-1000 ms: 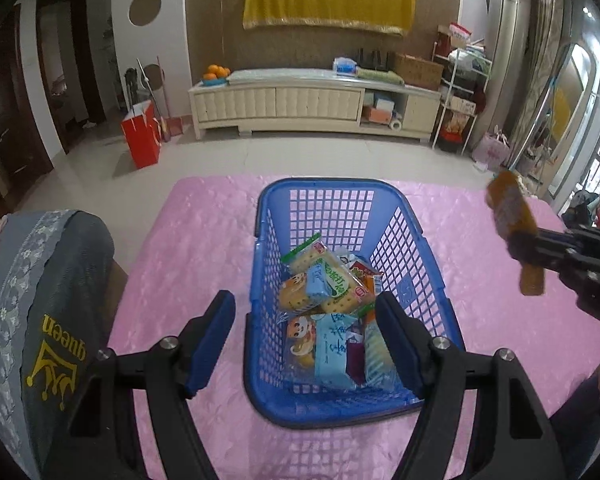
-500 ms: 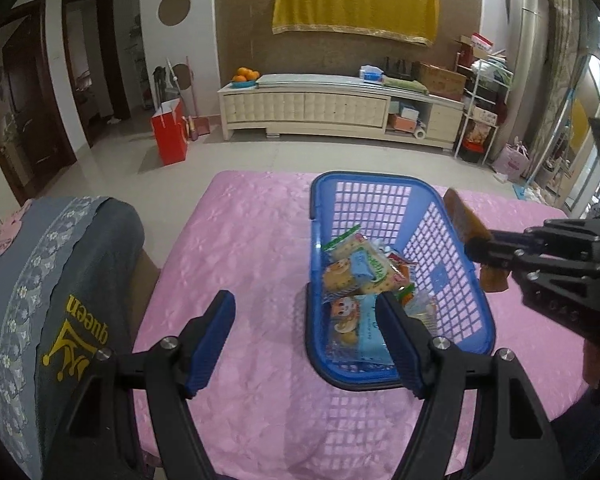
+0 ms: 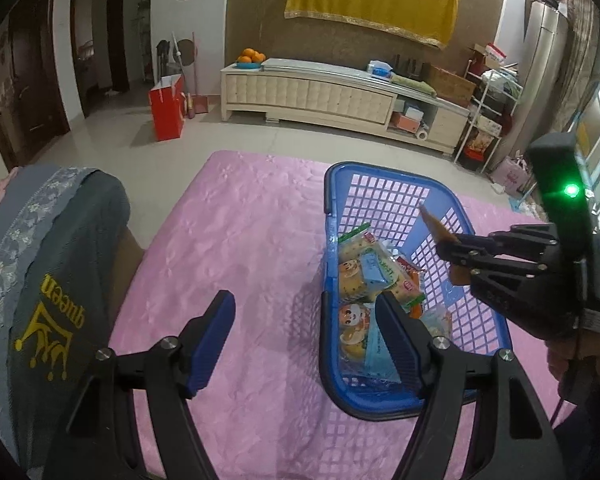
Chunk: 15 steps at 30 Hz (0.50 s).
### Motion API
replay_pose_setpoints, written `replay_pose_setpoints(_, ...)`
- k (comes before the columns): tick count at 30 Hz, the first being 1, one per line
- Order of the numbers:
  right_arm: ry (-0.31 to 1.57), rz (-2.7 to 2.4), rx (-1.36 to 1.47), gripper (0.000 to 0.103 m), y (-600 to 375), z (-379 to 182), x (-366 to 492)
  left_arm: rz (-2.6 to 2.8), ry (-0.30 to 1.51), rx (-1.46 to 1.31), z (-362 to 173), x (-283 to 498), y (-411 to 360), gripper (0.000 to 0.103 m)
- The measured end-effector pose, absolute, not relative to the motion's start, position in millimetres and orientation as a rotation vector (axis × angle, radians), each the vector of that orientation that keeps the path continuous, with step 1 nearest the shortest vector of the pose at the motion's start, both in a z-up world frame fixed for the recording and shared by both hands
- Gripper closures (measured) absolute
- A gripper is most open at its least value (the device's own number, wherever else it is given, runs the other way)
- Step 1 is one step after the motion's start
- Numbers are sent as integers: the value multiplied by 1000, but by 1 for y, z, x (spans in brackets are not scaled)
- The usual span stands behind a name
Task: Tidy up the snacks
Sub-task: 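Carry the orange pouch with the right tool over the basket, then lower the orange pouch into the basket and open the right tool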
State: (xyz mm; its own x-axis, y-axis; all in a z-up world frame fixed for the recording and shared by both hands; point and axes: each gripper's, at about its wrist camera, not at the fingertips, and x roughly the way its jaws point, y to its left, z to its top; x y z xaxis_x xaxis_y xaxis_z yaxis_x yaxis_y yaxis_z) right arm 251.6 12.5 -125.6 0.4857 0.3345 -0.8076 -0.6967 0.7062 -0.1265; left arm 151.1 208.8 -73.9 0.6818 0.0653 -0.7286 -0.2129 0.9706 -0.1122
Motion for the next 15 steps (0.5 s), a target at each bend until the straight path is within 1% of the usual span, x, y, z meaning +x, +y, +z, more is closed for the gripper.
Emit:
replay_pose_setpoints(11,907,585,-495,83,24,-142,265,127,828,-172,-84,177,216,32)
replay_pose_setpoints(13,906,570,-506,78,26,-145,266,128,832,-173,-87,178,219,32)
replay_pose_setpoints(15,900,563,-518,63,27,-147,265,121,838,-172,-89,178,219,32)
